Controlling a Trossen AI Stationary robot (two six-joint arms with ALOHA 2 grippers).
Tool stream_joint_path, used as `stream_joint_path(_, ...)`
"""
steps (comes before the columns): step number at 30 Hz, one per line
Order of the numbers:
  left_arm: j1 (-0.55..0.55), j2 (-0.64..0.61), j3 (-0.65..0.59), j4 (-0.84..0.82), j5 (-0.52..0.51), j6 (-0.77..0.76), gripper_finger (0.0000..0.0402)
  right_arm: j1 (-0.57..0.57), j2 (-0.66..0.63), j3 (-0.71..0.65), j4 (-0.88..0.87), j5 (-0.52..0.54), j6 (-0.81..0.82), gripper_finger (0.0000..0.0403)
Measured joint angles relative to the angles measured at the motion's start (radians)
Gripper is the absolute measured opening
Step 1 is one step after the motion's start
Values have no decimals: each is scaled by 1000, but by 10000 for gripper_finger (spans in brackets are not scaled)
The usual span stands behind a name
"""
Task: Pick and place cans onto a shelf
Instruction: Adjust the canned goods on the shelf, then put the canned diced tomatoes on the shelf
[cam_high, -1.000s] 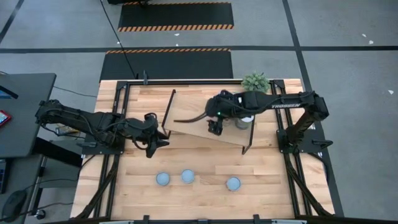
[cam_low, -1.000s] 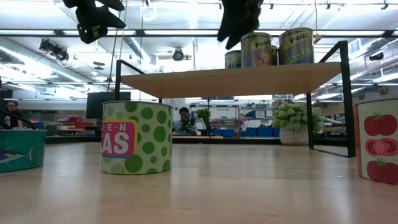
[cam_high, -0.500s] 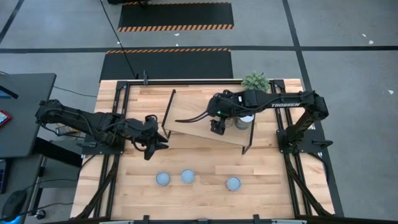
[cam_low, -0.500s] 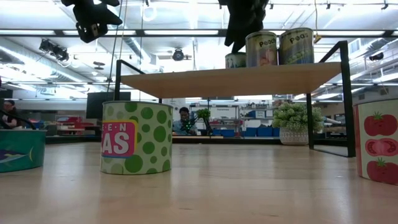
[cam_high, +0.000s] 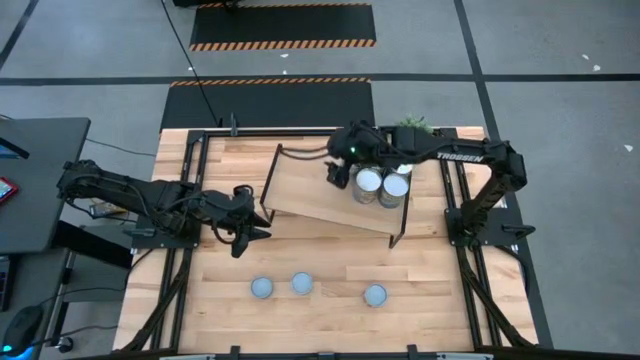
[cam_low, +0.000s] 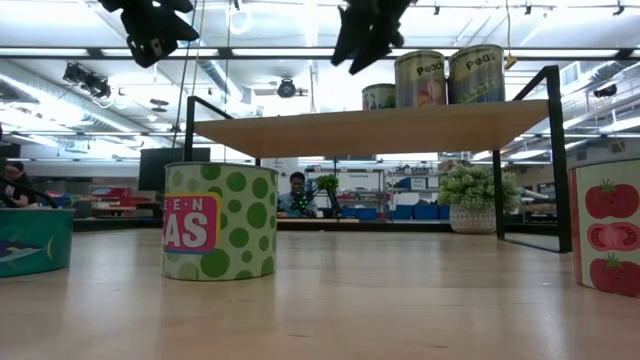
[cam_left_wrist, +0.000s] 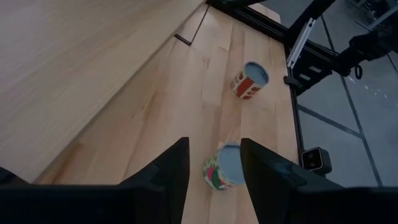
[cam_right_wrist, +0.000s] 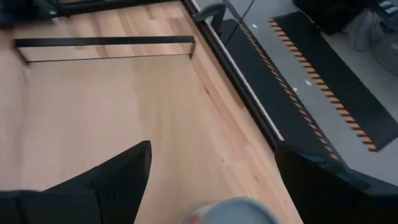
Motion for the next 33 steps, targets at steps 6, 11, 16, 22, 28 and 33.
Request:
stream_joint_path(6, 0, 0, 0, 0, 0, 3, 149, -91, 21, -6, -11, -119, 18, 348)
stream_joint_path(11, 0, 0, 0, 0, 0, 2, 149, -103, 38, -6, -22, -184, 37, 348)
stream_joint_path(16, 0, 0, 0, 0, 0, -2, 149, -96, 42, -6, -67, -193, 58, 348)
stream_joint_path(22, 0, 0, 0, 0, 41, -1, 149, -86, 33, -4, -90, -197, 62, 348)
stream_joint_path(28, -1, 0, 0, 0, 84, 53, 149, -41, 26, 61, -51, -197, 23, 348)
stream_joint_path(33, -21, 0, 0, -1, 93, 95, 161, 27, 26, 63, -18, -211, 0, 348)
